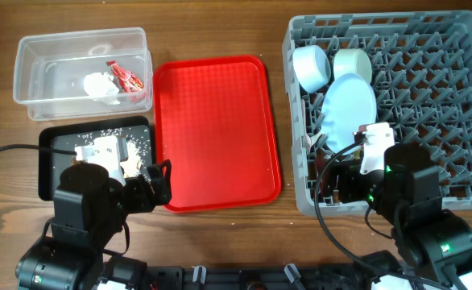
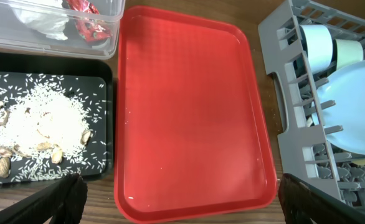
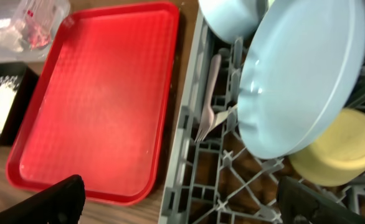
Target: Sort waste into correct bins and load items into the dishwasher rack
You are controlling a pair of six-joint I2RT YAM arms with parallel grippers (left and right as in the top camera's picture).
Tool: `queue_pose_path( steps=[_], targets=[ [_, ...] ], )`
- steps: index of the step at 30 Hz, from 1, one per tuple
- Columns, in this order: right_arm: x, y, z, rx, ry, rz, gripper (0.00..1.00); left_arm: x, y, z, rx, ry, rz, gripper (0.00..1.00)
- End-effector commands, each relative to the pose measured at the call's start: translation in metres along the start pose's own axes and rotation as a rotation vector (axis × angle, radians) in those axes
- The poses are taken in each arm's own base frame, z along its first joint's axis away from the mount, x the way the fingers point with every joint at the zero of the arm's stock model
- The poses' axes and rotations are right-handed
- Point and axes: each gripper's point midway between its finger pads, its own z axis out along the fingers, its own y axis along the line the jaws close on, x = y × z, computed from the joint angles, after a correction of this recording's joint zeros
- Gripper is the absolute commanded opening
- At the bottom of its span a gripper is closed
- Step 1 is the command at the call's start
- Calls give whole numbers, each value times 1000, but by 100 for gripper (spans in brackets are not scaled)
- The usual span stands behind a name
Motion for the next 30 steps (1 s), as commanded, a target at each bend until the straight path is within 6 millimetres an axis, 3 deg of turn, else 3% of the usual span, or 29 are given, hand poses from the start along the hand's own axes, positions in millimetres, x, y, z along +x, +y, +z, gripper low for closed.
queue_pose_path(
  steps=[1,4,11,15,19,23,30],
  targets=[
    [-23,-12,-11,44,-170,-13,100,4,-1,2,7,12,-7,100],
    [-40,-18,-16,45,-390,-78,100,4,-1,2,6,12,-7,100],
    [-33,-40,-22,83,-763,-71,100,4,-1,2,7,12,-7,100],
    [-22,-47,-13,90,-880,-88,100,4,-1,2,6,12,-7,100],
    [-9,-53,4,100,-910,-111,100,4,-1,2,7,12,-7,100],
    [15,-58,31,115,-758,-145,100,4,-1,2,6,12,-7,100],
    [15,-58,31,116,-756,-146,100,4,-1,2,6,12,-7,100]
  ],
)
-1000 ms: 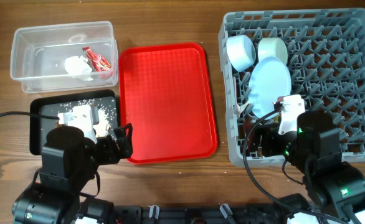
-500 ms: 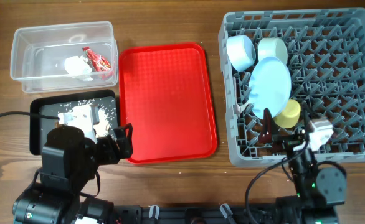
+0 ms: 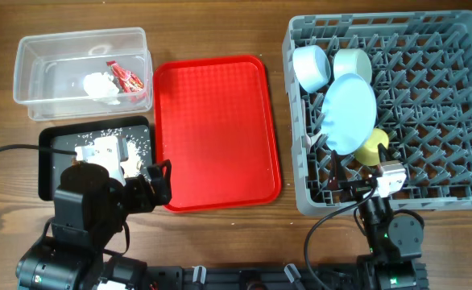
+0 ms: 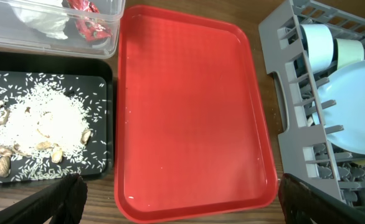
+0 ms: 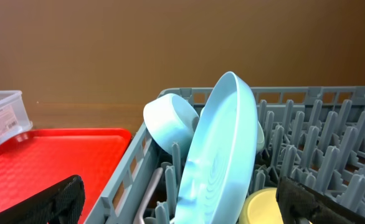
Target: Sort waste into correct bins and load items into the dishwasher rack
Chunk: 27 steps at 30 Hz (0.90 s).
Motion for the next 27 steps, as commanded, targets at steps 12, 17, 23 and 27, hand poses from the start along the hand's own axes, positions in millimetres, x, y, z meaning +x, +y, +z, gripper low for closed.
queue_pose_path(
  steps=[12,17,23,27],
  targets=[
    [-3,1,-1,-6,-14,-20,100,3,-1,2,7,10,-6,100],
    [-3,1,-1,-6,-14,-20,100,3,-1,2,7,10,-6,100],
    [-3,1,-1,-6,-14,-20,100,4,6,-2,-20,-15,9,100],
    [-3,1,-1,-6,-14,-20,100,3,21,7,-12,-187,76,100]
  ],
)
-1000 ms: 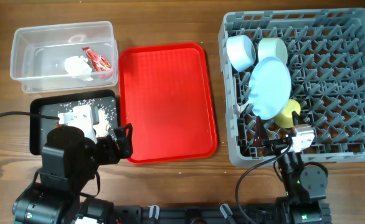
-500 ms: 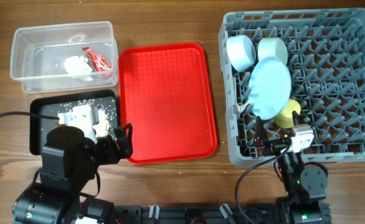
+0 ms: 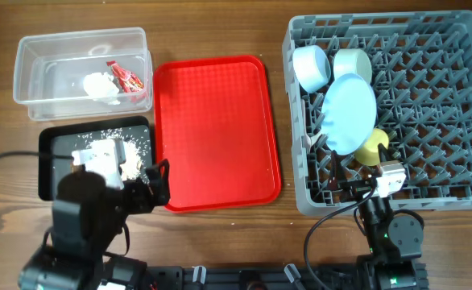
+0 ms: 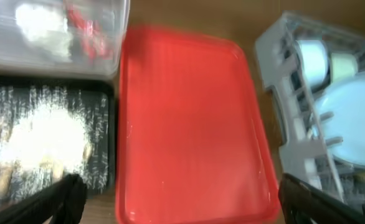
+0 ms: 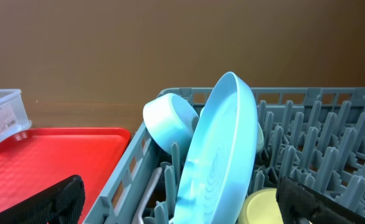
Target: Sort waste into correct bins and load items into the dishwasher rack
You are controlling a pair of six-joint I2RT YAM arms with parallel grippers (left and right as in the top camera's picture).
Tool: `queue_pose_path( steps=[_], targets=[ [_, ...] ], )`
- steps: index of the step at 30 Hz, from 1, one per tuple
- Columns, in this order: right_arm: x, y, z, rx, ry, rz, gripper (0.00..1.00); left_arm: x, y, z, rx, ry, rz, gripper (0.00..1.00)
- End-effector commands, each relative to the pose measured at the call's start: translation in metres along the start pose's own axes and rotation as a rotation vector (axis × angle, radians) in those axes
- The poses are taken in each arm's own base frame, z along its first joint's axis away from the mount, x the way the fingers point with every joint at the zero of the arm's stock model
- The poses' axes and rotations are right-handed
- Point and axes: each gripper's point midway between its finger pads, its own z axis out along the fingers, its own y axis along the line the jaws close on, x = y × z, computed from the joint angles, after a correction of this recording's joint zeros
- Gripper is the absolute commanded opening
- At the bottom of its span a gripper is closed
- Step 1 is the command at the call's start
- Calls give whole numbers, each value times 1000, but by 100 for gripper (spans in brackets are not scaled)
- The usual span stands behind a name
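Note:
The grey dishwasher rack [image 3: 429,97] at the right holds an upright blue plate [image 5: 223,149], a blue cup [image 5: 167,118], a pale green cup [image 3: 352,63], a yellow bowl [image 3: 372,147] and a utensil [image 5: 150,190]. The red tray [image 3: 216,129] in the middle is bare. A clear bin [image 3: 83,34] holds a red wrapper [image 3: 126,76] and white tissue [image 3: 99,84]. The black tray [image 3: 59,133] carries rice and shells. My left gripper [image 4: 182,205] is open over the red tray's front edge. My right gripper [image 5: 182,205] is open and low before the rack's front.
Wooden table [image 3: 220,24] shows around the containers. A cable [image 3: 2,153] runs off the left edge beside the black tray. The left wrist view is blurred.
My left arm has shifted a little, and its wrist view is now blurred and shows slightly farther up the table. The right arm and all the items stay where they were.
At first my right gripper hung open over the rack's left side, looking down on the plate, yellow bowl and utensil. Then it sat low at the table's front edge, looking level across the rack, and it stays there. The left arm held still until now.

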Motion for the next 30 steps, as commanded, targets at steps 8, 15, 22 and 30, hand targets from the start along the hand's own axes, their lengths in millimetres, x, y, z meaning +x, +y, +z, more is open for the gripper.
queue_pose_path(
  steps=[8,15,22,30],
  targets=[
    [-3,1,-1,-6,-14,-13,100,19,34,42,64,-429,51,100],
    [-3,1,-1,-6,-14,-13,100,12,35,55,91,-665,178,100],
    [-3,1,-1,-6,-14,-13,100,36,45,74,57,-549,181,100],
    [-3,1,-1,-6,-14,-12,100,36,45,74,57,-549,181,100]
  ],
)
